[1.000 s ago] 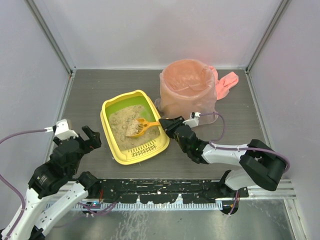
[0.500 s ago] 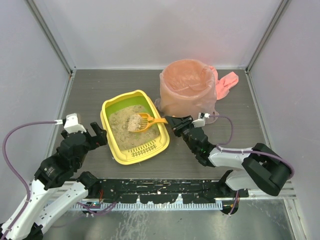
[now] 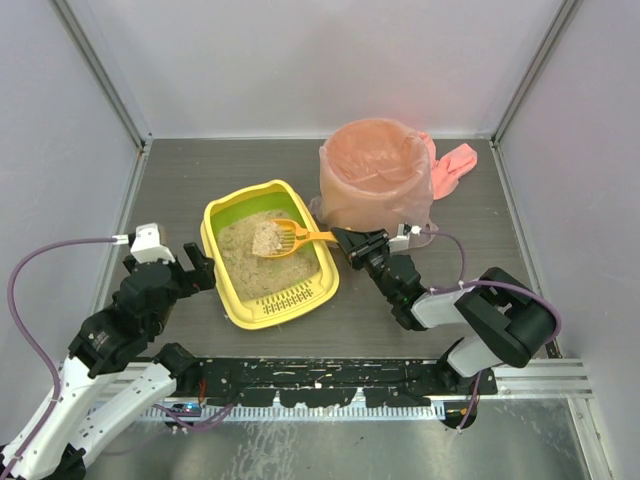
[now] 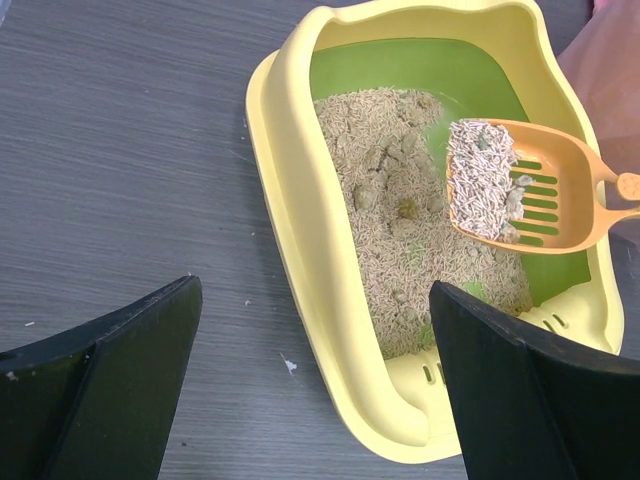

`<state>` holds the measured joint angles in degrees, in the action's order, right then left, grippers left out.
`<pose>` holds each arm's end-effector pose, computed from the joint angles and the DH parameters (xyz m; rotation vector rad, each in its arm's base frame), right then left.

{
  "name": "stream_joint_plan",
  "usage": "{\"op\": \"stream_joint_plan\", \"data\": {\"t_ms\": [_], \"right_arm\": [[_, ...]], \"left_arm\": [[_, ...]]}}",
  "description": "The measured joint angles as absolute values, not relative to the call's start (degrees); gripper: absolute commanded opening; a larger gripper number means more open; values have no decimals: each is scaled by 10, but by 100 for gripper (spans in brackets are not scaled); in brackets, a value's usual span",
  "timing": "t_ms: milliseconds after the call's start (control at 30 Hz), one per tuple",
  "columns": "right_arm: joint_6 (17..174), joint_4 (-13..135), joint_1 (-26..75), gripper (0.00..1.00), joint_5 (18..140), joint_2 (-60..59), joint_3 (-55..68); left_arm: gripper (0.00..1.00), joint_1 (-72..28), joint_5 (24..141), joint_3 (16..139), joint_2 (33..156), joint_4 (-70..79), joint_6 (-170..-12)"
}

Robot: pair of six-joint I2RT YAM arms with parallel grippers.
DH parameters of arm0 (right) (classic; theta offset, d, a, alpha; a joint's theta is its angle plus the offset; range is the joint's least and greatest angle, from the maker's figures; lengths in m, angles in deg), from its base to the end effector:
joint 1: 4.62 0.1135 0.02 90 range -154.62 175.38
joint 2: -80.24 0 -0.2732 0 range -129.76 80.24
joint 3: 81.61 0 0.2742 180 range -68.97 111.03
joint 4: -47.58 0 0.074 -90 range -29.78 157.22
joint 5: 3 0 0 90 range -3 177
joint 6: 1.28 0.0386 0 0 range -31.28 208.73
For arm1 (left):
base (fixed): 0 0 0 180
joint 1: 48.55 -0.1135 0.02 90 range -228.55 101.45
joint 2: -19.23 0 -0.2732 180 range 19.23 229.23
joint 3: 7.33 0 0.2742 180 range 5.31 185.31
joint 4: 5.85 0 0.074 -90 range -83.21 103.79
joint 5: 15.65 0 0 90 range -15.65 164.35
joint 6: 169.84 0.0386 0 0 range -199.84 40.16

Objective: Clean the litter box

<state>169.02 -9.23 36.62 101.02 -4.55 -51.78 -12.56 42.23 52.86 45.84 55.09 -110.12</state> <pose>0.2047 0.1670 0.1647 0.7848 1.5558 1.4543 0.0921 -0.0415 0.3385 -0.2434 1.9598 -0.1781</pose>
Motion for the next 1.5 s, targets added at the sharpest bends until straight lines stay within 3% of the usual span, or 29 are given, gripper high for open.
{"op": "stream_joint_plan", "data": {"t_ms": [1500], "right_arm": [[1810,-255,318,1,901,-173,-478]], "left_arm": [[98,-126,410,529,438,550,-1104]]}}
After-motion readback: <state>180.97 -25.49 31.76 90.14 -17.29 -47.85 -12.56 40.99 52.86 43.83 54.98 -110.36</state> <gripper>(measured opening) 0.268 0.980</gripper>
